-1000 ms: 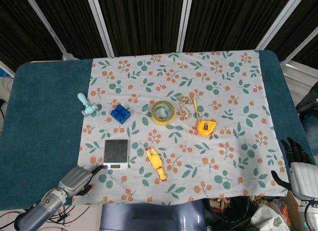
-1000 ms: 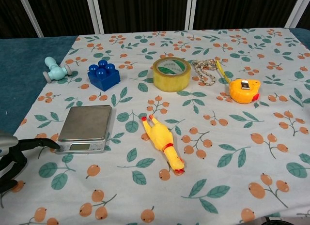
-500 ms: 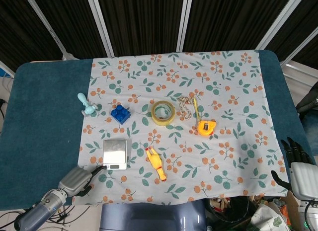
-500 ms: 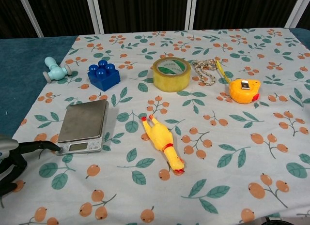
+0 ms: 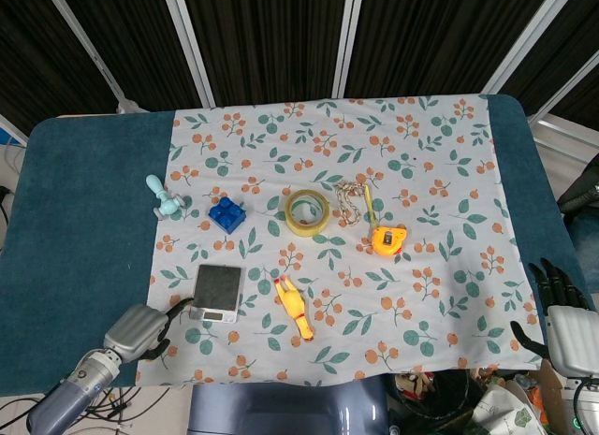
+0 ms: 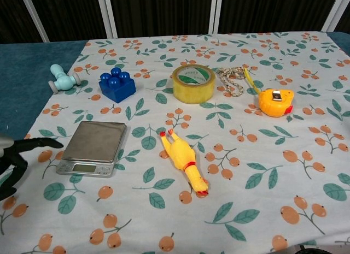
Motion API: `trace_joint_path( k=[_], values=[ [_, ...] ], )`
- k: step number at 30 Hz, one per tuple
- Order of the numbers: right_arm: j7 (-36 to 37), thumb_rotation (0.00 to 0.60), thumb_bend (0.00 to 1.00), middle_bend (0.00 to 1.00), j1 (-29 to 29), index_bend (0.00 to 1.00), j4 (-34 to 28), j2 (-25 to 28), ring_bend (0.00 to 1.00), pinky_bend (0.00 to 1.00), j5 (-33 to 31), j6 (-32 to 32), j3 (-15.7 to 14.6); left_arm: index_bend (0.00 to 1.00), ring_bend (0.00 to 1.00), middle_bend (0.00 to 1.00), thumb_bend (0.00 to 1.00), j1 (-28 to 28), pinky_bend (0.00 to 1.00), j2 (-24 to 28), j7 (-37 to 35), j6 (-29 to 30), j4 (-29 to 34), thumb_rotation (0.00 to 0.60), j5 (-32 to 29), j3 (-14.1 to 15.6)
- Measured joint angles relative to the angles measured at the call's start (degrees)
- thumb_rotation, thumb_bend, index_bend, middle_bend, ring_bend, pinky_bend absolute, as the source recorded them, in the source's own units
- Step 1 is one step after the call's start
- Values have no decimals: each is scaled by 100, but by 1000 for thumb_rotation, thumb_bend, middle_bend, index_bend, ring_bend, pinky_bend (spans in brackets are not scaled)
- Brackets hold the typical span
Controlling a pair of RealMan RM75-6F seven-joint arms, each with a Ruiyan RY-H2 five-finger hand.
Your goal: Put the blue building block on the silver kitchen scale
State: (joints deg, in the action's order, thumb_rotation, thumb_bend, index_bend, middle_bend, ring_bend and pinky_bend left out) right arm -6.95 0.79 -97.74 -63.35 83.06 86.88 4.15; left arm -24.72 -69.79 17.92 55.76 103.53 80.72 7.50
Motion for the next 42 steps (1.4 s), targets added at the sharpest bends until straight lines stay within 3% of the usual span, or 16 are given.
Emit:
trace_joint_path(
  k=[2,4,8,14,20,28,35,42],
  values=[
    [-10,600,192,0,0,0,-6,0,53,183,-1,0,0,17,317,292,180,-2,647,-28,-112,97,-22,600,18,-121],
    [-19,600,192,0,0,0,-4,-4,53,183,3,6,0,15,218,228,117,-12,511,-73,-243,189,-58,600,24,-256],
    [-20,600,193,0,0,0,-4,-6,53,183,-5,0,0,16,139,185,64,-87,373,-157,-609,301,-165,600,25,-554],
    [-15,600,192,0,2,0,1,-5,53,183,-19,-8,3,16,111,164,46,-382,330,-317,-1597,289,-652,600,-15,-1120],
    [-4,600,193,0,3,0,8,-4,53,183,-48,-18,13,17,89,156,12,-1071,218,-499,-2472,-421,-1694,600,-175,-1637],
    [23,600,192,0,9,0,19,6,53,183,-71,-46,15,25,75,152,7,-1779,186,-1064,-2941,-1072,-2805,600,-544,-2099],
    [9,600,192,0,10,0,21,4,53,183,-115,-55,30,27,68,152,8,-2267,184,-1517,-3193,-1571,-3644,600,-621,-2192],
    [5,600,191,0,14,0,19,7,53,183,-147,-76,35,28,63,153,7,-2597,182,-1971,-3474,-1985,-4495,600,-530,-2085]
  ],
)
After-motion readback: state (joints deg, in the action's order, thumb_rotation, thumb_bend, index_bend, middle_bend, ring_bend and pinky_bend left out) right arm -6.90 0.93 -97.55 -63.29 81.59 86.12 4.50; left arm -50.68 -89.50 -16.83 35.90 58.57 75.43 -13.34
